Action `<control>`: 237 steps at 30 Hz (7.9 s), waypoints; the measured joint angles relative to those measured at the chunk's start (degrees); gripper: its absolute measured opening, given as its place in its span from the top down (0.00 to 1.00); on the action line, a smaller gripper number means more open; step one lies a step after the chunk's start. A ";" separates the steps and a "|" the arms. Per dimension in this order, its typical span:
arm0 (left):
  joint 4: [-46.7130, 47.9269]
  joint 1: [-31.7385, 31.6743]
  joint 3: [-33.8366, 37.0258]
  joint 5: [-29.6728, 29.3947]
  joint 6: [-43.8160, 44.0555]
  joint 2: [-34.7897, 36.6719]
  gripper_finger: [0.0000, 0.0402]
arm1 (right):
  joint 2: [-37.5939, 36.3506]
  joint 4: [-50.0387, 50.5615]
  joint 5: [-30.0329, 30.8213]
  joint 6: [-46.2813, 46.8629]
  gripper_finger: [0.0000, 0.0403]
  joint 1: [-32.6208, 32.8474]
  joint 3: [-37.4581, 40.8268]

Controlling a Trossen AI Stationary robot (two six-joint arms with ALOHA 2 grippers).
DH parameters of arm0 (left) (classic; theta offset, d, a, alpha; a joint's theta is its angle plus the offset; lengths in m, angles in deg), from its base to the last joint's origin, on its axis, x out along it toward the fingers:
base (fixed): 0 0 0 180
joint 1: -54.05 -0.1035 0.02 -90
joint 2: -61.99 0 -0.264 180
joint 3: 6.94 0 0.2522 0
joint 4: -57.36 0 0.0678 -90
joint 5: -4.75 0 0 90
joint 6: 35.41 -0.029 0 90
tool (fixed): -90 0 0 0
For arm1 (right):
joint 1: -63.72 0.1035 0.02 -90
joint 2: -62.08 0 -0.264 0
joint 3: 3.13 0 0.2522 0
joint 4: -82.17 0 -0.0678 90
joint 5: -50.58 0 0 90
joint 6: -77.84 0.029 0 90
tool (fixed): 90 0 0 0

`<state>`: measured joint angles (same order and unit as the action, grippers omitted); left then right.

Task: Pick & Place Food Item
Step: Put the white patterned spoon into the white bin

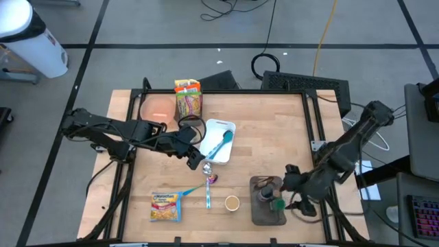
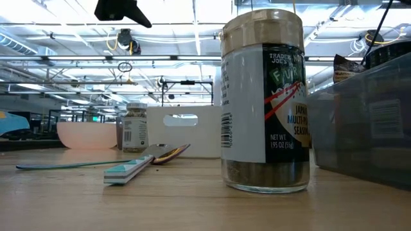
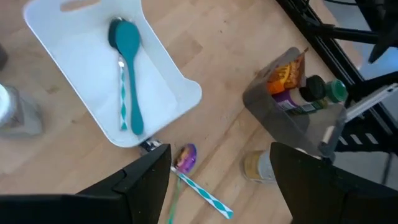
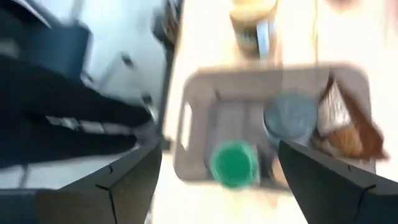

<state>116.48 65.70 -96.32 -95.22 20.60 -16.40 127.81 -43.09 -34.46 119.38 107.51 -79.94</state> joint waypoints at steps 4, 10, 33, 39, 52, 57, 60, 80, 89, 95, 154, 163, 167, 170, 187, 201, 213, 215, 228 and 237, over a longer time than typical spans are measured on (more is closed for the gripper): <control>-1.82 0.01 0.00 2.48 0.03 0.00 0.30 | -4.12 -5.42 2.93 -0.44 0.22 0.02 0.00; -6.27 -0.01 0.00 -0.10 -4.05 0.00 0.30 | -6.09 -12.94 8.90 -6.90 0.22 0.04 -0.02; -18.22 -0.32 22.68 21.57 -5.26 -0.96 0.30 | -3.85 -33.53 8.22 -20.05 0.22 -35.99 -0.09; -37.64 -0.39 34.91 20.88 0.37 -0.96 0.30 | -3.18 -29.58 5.08 -16.63 0.22 -40.66 -0.07; -45.47 0.20 41.35 3.92 8.24 -2.77 0.30 | -3.23 -29.57 -10.59 -18.74 0.22 -51.63 -0.07; -50.43 -0.57 41.33 6.81 8.24 -7.96 0.30 | -3.23 -29.55 -15.75 -19.86 0.22 -54.88 -0.07; -52.64 -1.29 41.35 7.48 8.37 -10.53 0.30 | -3.25 -29.55 -17.05 -20.08 0.22 -55.67 -0.07; -61.89 -2.42 41.16 7.15 9.72 -18.14 0.46 | -3.38 -28.26 -18.79 -19.76 0.22 -56.21 -0.07; -60.41 -3.82 40.40 17.52 7.08 -11.70 0.97 | -3.38 -28.27 -18.65 -19.22 0.22 -56.19 -0.07; -50.29 -3.20 33.08 16.58 0.44 1.03 0.98 | -3.38 -28.77 -18.60 -18.43 0.22 -56.19 -0.07; -38.11 -11.14 -8.28 -32.12 14.84 -13.14 1.00 | -33.25 -3.31 -18.30 -35.57 0.22 -52.68 9.40; -37.56 -10.86 -8.26 -31.49 11.56 -13.14 1.00 | -25.73 -12.12 -18.10 -31.93 0.22 -52.68 9.70; -36.90 -11.00 -8.27 -31.84 8.90 -13.14 1.00 | -19.92 -17.44 -15.20 -31.74 0.24 -52.65 9.70; -34.80 -11.69 -8.26 -33.20 9.76 -13.14 1.00 | -16.36 -20.75 -11.42 -31.82 0.27 -52.65 9.30; -32.64 -16.16 -8.26 -30.18 10.77 -13.11 1.00 | -1.25 -20.98 10.39 -41.18 0.35 -52.65 -0.73; -30.11 -16.47 -8.26 -30.56 12.19 -13.09 1.00 | 4.45 -23.84 26.66 -45.87 0.44 -46.67 -4.48; -30.11 -16.04 -8.26 -30.63 11.73 -13.09 1.00 | 4.49 -22.29 26.77 -42.25 0.52 -45.77 -4.44; -30.11 -15.95 -8.26 -30.59 10.83 -13.09 1.00 | 4.49 -22.30 26.72 -42.21 0.54 -45.77 -4.44; -31.67 -15.38 -8.24 -16.89 -14.26 -13.09 1.00 | 2.92 -28.87 -2.13 -28.54 0.57 -51.13 -4.39; -31.96 -13.83 -8.24 -13.68 -22.61 -13.09 1.00 | 2.92 -28.31 -2.85 -28.48 0.58 -53.25 -4.39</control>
<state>84.52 51.87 -104.56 -108.91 -2.01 -29.49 130.73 -71.40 -37.31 90.90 54.26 -84.33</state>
